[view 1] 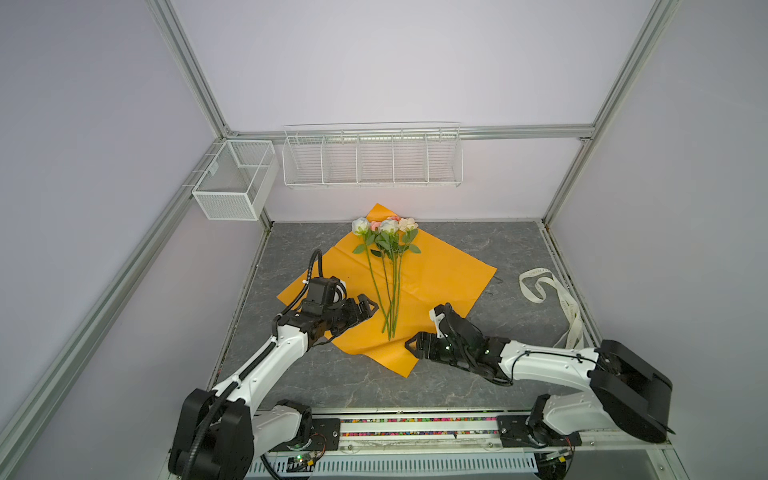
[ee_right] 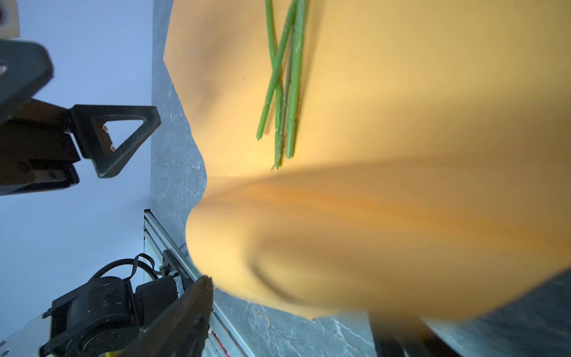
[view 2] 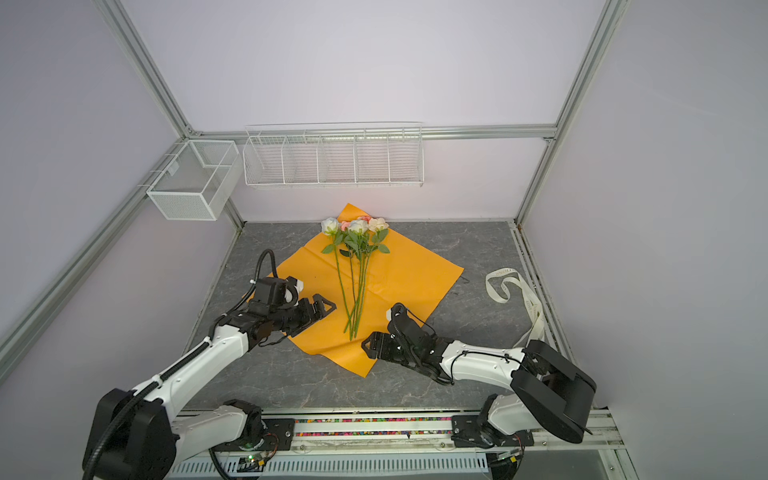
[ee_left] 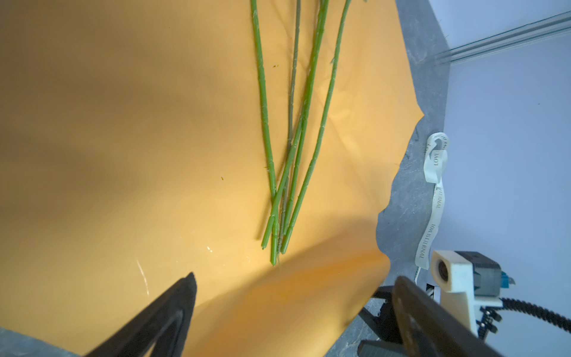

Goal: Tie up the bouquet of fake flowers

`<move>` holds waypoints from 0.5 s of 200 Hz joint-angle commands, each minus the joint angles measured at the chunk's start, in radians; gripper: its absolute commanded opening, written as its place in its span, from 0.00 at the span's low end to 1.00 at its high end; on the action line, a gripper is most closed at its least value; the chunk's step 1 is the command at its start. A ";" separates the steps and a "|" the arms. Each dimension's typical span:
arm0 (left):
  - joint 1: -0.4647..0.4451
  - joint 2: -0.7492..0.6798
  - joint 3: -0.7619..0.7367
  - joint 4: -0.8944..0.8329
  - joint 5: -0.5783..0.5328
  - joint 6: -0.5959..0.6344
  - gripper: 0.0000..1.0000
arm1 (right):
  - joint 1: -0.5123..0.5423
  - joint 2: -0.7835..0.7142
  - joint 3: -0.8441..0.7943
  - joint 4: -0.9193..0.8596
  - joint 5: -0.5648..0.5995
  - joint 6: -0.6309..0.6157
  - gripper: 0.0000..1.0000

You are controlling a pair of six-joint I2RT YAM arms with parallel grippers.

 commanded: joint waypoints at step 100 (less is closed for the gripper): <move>0.003 -0.347 -0.153 -0.141 0.037 -0.095 0.89 | -0.085 0.146 0.260 -0.165 -0.074 -0.213 0.80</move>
